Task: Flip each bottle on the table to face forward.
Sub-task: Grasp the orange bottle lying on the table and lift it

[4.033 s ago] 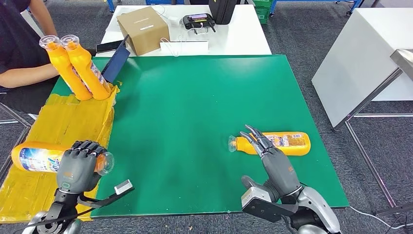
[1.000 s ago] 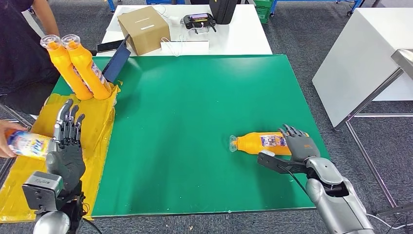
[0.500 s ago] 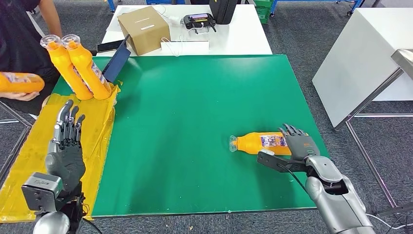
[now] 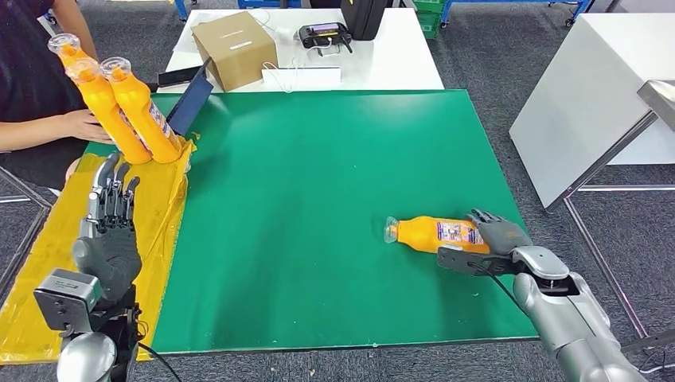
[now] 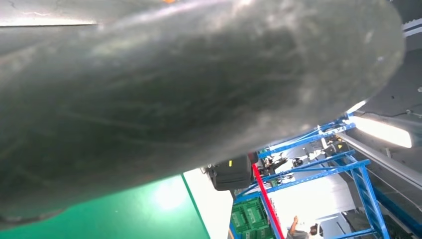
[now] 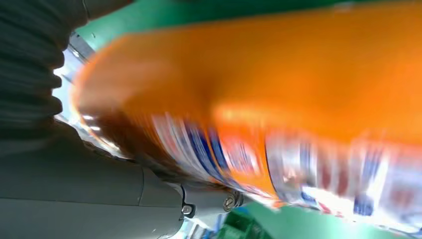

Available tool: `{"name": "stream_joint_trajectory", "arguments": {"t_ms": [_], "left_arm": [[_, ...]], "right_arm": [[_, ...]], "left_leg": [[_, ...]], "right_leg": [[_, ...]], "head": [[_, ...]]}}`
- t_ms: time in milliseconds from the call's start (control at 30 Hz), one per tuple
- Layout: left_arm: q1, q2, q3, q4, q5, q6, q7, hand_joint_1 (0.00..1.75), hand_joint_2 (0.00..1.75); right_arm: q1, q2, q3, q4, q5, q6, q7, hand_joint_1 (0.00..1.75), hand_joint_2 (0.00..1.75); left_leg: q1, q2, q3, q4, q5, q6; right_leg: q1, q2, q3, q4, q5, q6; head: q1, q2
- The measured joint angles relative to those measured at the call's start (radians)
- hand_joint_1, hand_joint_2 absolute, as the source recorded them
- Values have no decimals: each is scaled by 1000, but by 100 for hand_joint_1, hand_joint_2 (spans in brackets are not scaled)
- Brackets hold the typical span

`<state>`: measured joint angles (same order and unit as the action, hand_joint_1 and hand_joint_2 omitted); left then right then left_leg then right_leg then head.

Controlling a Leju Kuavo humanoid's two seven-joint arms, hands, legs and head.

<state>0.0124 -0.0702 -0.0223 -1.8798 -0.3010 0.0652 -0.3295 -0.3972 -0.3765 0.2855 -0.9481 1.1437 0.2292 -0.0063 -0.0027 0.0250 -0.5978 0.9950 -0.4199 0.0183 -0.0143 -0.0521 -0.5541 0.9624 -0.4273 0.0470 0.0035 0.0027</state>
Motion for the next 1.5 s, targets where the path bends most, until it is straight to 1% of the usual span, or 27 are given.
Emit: {"name": "stream_joint_trajectory", "arguments": {"t_ms": [233, 400, 533, 567, 633, 700, 767, 833, 900, 1033, 1100, 1200, 1333, 1500], "left_arm": [[-39, 0, -9, 42, 18, -1, -6, 0, 0], [-52, 1, -11, 62, 38, -9, 1, 0, 0], [-52, 1, -11, 74, 67, -27, 22, 0, 0], [-49, 1, -11, 75, 87, -36, 35, 0, 0], [-35, 1, -9, 73, 146, -60, 70, 0, 0], [-5, -1, -2, 62, 218, -84, 101, 0, 0], [29, -8, 8, 44, 291, -101, 125, 0, 0], [60, -16, 17, 26, 342, -109, 139, 0, 87], [83, -23, 20, 10, 363, -110, 144, 0, 175], [136, -41, 19, -27, 384, -109, 151, 0, 175], [166, -52, 11, -53, 393, -113, 150, 0, 175], [202, -64, -12, -88, 398, -123, 144, 0, 175], [228, -71, -54, -119, 395, -147, 137, 0, 175], [231, -71, -139, -129, 383, -167, 142, 0, 175]], "right_arm": [[-34, -21, 45, 92, -28, 11, -44, 175, 175], [-41, -35, 57, 107, -89, 37, -71, 175, 175], [-38, -35, 55, 105, -144, 41, -67, 175, 175], [-33, -29, 51, 99, -167, 31, -51, 175, 175], [-8, -1, 31, 61, -222, -19, 17, 175, 175], [35, 49, 0, -15, -284, -76, 88, 175, 175], [89, 106, -28, -123, -399, -100, 117, 175, 175], [145, 164, -43, -245, -521, -103, 125, 175, 175], [189, 210, -47, -349, -596, -105, 125, 175, 175], [260, 268, -48, -527, -701, -120, 63, 175, 175], [297, 291, -32, -622, -719, -124, 45, 175, 175], [332, 310, 11, -715, -714, -126, 37, 175, 175], [343, 326, 69, -773, -687, -136, 27, 175, 175], [325, 355, 158, -783, -660, -153, 34, 175, 175]], "left_leg": [[0, -1, 8, 0, -1, 1], [0, -1, 9, 0, 0, 2], [0, 0, 9, 0, 0, 2], [0, 0, 9, 0, 0, 2], [1, 0, 9, 0, -1, 1], [2, 2, 8, -1, -1, 0], [3, 4, 7, -1, -2, 0], [3, 5, 5, -1, -1, -1], [4, 1, 2, -1, 0, -2], [4, -5, -3, -1, 2, -2], [3, -5, -4, -1, 2, -2], [2, -5, -6, -1, 1, -2], [1, -5, -7, -1, 1, -2], [1, -5, -6, -1, 2, -2]], "right_leg": [[0, -1, -2, -1, -1, 0], [-1, -1, 4, -1, 0, 1], [0, -1, 11, -1, 1, 1], [0, -1, 11, -1, 0, 1], [1, 0, 12, -1, 0, 1], [1, 1, 11, -1, 0, 1], [2, 3, 8, -1, 0, 1], [3, 4, 5, -1, 0, 0], [3, 0, 3, 0, 0, 0], [3, -5, 0, 1, -1, 0], [2, -4, -2, 1, -1, 0], [1, -4, -4, 1, -1, 0], [1, -4, -4, 0, -1, 0], [1, -4, -4, 1, -1, 0]], "head": [[0, 0], [0, 0], [0, 0], [0, 0], [0, 0], [0, 0], [0, 0], [0, 0], [-1, 0], [0, 0], [0, 0], [0, 0], [0, 0], [0, 0]]}}
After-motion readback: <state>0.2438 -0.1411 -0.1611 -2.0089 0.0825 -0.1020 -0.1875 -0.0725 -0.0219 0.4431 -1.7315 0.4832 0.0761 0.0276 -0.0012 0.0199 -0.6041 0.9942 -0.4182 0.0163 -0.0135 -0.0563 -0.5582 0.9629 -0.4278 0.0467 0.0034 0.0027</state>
